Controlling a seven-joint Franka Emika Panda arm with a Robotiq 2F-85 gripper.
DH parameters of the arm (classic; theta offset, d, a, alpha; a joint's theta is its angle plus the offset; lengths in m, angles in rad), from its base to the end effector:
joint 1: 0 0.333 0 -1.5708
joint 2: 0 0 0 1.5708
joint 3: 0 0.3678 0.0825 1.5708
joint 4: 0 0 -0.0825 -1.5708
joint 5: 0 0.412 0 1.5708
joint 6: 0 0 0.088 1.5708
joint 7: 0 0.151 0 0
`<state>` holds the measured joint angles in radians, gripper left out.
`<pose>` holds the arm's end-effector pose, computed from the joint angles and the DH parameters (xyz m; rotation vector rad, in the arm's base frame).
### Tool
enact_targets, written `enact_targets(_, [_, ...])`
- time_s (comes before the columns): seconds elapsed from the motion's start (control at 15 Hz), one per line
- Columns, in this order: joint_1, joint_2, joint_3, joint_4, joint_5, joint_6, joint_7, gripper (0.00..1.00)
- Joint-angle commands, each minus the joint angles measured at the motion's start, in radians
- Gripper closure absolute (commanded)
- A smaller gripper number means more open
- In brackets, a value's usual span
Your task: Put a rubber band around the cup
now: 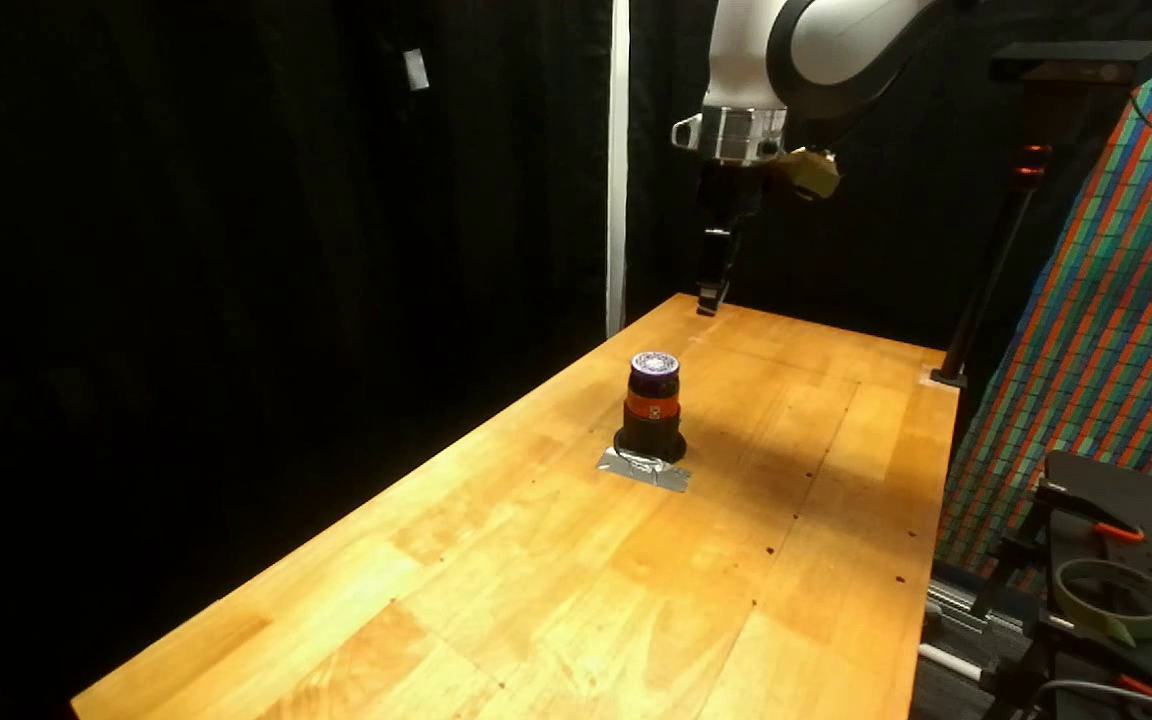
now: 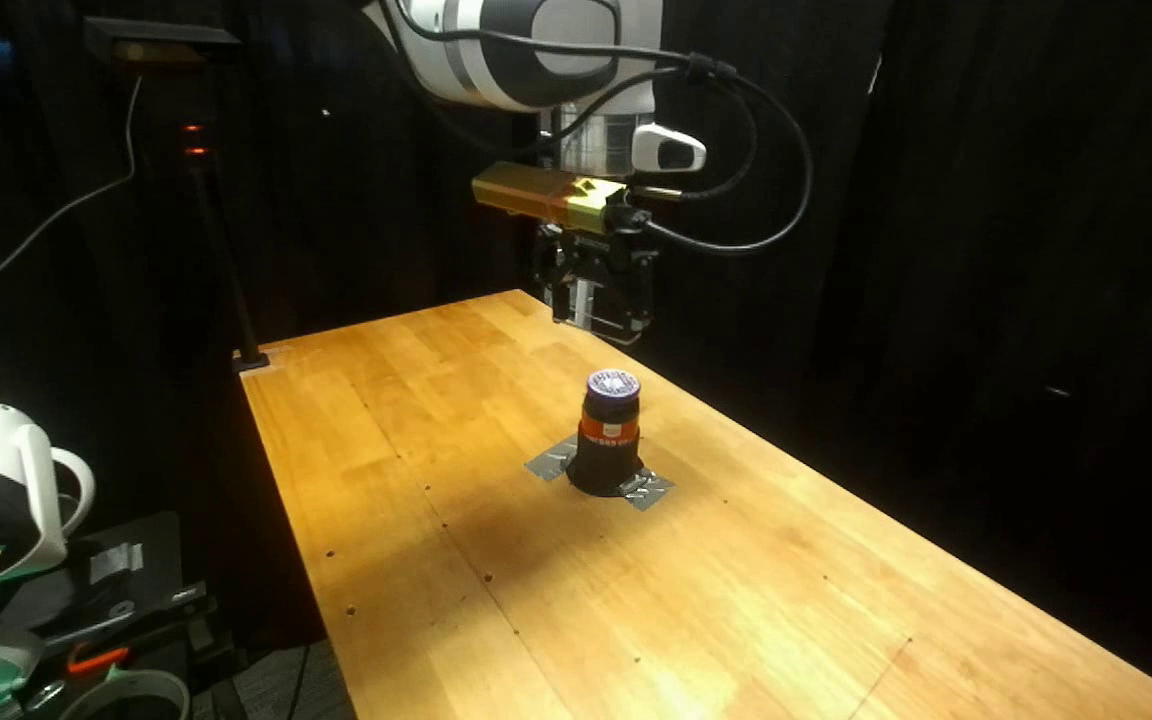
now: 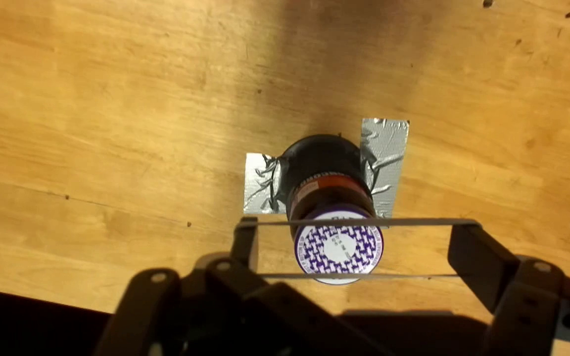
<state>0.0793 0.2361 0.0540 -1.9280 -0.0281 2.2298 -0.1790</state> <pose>0.6463 0.0834 0.3647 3.0865 0.5090 0.1031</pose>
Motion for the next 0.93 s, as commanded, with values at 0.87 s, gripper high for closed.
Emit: enact_targets(0.87, [0.039,0.280,-0.001,0.162,-0.107,0.255,0.085,0.00])
